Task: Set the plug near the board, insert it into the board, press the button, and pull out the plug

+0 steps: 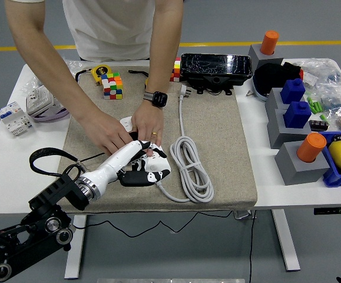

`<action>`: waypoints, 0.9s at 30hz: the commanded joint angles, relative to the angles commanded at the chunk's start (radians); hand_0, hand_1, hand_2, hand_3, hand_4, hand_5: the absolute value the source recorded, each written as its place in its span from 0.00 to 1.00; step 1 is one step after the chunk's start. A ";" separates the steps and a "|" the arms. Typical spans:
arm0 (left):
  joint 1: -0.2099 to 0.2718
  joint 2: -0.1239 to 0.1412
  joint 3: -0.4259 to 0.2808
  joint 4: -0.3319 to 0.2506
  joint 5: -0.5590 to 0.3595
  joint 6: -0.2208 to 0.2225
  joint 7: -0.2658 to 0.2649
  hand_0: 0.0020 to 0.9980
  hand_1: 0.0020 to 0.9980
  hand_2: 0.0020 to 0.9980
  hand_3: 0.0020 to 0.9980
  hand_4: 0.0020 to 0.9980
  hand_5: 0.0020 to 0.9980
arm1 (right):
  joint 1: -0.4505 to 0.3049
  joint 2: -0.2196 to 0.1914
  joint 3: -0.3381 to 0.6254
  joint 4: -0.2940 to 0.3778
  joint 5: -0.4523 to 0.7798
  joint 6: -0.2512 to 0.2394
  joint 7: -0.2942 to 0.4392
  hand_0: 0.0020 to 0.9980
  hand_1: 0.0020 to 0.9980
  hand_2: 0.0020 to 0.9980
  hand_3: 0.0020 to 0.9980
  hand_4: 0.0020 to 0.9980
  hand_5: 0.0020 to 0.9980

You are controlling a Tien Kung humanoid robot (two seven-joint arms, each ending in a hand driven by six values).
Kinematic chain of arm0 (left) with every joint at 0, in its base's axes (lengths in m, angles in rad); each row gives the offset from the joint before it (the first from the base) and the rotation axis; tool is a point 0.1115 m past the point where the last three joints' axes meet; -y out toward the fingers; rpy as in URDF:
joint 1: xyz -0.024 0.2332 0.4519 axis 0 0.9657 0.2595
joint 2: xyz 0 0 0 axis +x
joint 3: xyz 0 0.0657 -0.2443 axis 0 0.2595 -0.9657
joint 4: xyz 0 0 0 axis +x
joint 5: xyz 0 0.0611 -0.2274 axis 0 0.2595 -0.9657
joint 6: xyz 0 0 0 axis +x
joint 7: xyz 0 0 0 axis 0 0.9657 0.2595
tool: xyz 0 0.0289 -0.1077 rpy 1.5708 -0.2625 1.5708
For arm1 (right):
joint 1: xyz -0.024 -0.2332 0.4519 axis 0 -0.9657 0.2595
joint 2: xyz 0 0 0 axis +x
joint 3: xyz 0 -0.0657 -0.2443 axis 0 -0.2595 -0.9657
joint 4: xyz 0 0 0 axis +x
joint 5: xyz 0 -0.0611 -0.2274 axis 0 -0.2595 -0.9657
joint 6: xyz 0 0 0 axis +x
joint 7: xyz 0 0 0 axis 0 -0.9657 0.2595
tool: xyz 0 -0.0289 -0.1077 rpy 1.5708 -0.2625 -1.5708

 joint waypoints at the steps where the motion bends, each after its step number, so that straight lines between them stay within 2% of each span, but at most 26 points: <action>1: -0.001 0.000 0.001 0.000 -0.001 0.000 0.000 0.09 0.06 0.15 0.63 0.79 0.36 | 0.000 0.000 0.000 0.000 0.000 0.000 0.000 0.58 0.67 0.68 0.62 0.98 0.52; 19: 0.006 -0.009 0.000 0.014 0.015 0.001 0.010 0.09 0.06 0.15 0.63 0.80 0.37 | -0.008 0.004 0.004 0.001 -0.001 0.000 0.000 0.58 0.67 0.68 0.62 0.98 0.52; 25: -0.002 -0.017 0.012 0.060 0.108 -0.010 0.074 0.09 0.06 0.15 0.64 0.80 0.37 | -0.007 0.004 0.009 0.001 -0.001 -0.001 0.000 0.58 0.67 0.68 0.62 0.98 0.52; 26: -0.003 -0.019 0.014 0.066 0.125 -0.015 0.088 0.08 0.07 0.14 0.72 0.80 0.36 | -0.007 0.004 0.008 0.001 -0.001 -0.001 0.000 0.58 0.67 0.68 0.62 0.98 0.52; 27: -0.004 -0.020 0.016 0.071 0.139 -0.019 0.098 0.08 0.07 0.14 0.72 0.80 0.36 | -0.007 0.004 0.008 0.001 -0.001 0.000 0.000 0.58 0.67 0.68 0.62 0.98 0.52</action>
